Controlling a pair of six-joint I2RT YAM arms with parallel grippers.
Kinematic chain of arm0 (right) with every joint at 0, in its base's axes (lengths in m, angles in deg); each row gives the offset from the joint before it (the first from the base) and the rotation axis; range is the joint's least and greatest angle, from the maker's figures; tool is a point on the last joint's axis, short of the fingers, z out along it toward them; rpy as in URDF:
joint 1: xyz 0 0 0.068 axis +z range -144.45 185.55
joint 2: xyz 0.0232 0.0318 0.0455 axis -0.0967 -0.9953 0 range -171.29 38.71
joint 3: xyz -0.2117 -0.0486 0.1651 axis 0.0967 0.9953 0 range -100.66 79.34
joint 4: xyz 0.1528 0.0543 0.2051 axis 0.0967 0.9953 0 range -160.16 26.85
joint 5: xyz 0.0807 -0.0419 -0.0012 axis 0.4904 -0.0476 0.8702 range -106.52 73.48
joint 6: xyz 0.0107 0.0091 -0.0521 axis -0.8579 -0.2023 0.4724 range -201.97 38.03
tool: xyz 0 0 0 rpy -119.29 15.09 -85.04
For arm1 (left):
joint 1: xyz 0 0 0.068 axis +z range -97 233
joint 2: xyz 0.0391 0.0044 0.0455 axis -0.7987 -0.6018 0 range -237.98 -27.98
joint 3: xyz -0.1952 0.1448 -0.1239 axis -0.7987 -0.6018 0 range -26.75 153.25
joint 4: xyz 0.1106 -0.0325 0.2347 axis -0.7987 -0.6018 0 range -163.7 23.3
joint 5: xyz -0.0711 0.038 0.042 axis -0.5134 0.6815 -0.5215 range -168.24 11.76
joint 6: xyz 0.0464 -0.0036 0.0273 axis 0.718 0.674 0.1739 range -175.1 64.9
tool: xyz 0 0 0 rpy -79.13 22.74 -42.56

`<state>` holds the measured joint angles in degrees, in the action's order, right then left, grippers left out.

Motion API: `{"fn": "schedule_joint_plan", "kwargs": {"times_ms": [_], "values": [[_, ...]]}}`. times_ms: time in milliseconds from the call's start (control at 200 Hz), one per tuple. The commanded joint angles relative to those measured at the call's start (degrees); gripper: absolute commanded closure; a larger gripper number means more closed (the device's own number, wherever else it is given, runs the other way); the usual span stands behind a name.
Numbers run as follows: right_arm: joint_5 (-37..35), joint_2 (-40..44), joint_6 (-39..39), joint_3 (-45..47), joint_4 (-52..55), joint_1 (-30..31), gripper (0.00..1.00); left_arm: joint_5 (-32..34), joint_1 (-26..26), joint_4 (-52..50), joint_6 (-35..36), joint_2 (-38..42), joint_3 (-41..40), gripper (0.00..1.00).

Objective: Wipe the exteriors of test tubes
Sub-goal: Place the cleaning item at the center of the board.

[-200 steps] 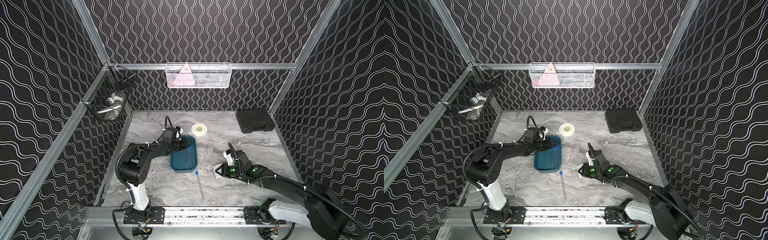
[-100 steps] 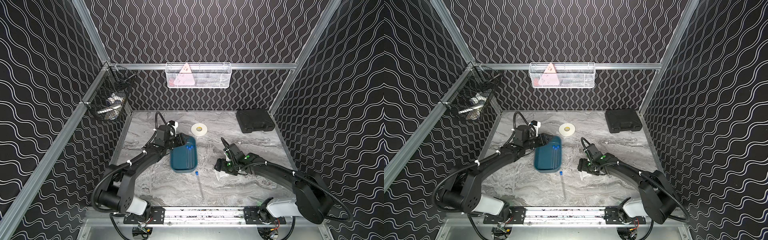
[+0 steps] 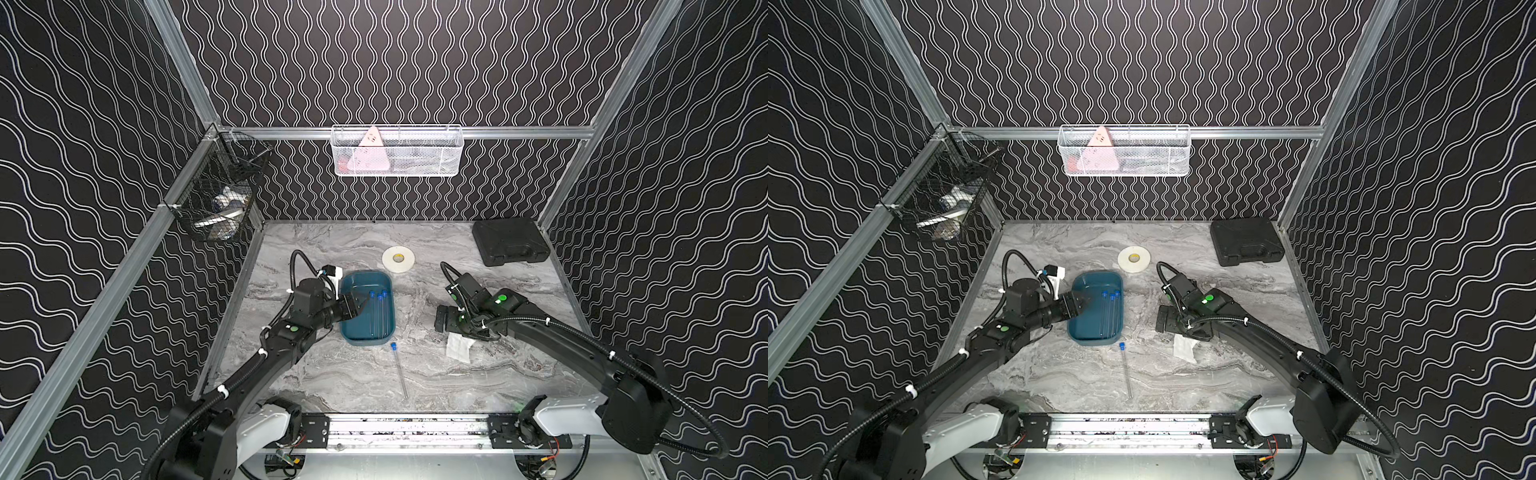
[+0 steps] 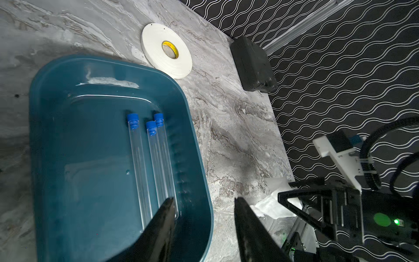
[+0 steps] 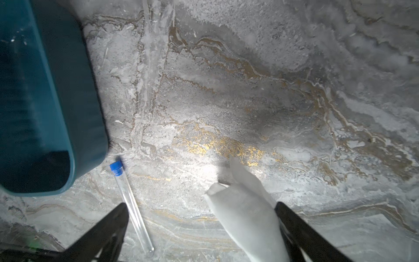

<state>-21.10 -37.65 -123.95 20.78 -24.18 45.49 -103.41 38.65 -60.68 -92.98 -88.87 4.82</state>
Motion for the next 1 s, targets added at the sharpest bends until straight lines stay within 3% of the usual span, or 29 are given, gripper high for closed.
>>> {"fn": "schedule_joint_plan", "kwargs": {"times_ms": [0, 165, 375, 655, 991], "values": [[3.3, 2.5, 0.7, 0.3, -1.2, 0.1, 0.0, -1.9, -0.4, 1.1, -2.7, 2.9, -2.0, 0.52], [13.7, 6.9, 0.7, 5.7, -12.8, 0.1, 0.0, -4.2, -3.9, 2.4, -5.0, 6.0, -5.3, 0.5], [20.0, 8.5, 2.1, 9.4, -18.6, 0.0, 0.03, -2.4, -16.2, 10.1, -8.4, 6.9, -8.9, 0.45], [28.2, 13.0, 3.2, 13.4, -23.1, -3.7, 0.06, -1.3, -29.4, 26.4, -10.1, -7.5, -7.5, 0.37], [33.6, 18.2, 5.7, 13.7, -19.8, -7.9, 0.08, 1.6, -35.6, 34.8, -9.1, -23.9, 0.8, 0.36]]}}
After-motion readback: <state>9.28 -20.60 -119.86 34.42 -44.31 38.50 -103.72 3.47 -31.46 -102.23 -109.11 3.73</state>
